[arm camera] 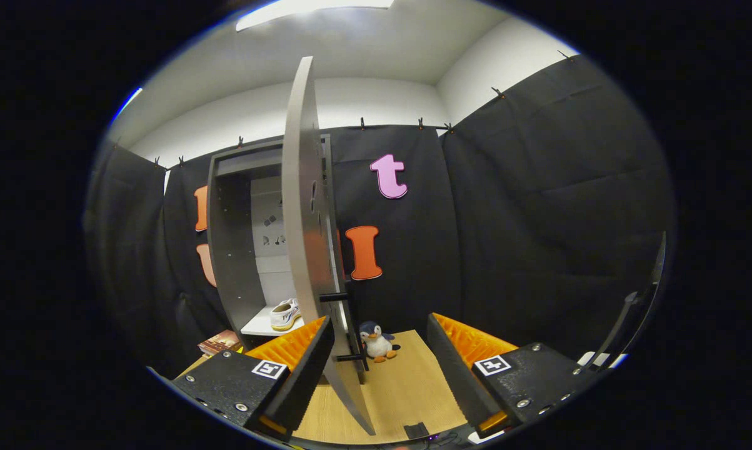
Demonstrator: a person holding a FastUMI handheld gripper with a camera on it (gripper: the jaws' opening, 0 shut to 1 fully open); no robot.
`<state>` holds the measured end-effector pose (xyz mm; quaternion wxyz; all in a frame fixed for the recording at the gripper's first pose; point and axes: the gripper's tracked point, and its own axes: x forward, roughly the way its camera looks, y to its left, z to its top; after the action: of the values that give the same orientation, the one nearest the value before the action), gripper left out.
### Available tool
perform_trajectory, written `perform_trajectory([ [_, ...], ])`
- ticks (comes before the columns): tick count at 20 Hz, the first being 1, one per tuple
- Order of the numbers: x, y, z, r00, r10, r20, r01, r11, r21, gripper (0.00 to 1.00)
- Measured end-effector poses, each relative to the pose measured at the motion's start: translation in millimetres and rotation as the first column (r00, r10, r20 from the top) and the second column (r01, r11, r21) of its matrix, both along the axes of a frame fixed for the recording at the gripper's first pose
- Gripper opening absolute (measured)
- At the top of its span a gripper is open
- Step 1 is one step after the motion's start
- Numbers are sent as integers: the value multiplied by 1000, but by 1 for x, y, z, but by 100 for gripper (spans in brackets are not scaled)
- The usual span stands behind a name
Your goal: Open the shoe cabinet door, grab the shoes and put them into the shoe cabinet, then close the shoe cabinet door.
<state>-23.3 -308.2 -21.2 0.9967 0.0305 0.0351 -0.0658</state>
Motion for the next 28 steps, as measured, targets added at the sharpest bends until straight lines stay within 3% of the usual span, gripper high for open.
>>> perform_trajectory([
  [10,40,3,-25,993,107,-52,-105,994,24,95],
  [21,38,33,-27,990,133,-42,-131,990,48,92],
  [28,45,69,-27,975,216,-43,-214,976,49,92],
])
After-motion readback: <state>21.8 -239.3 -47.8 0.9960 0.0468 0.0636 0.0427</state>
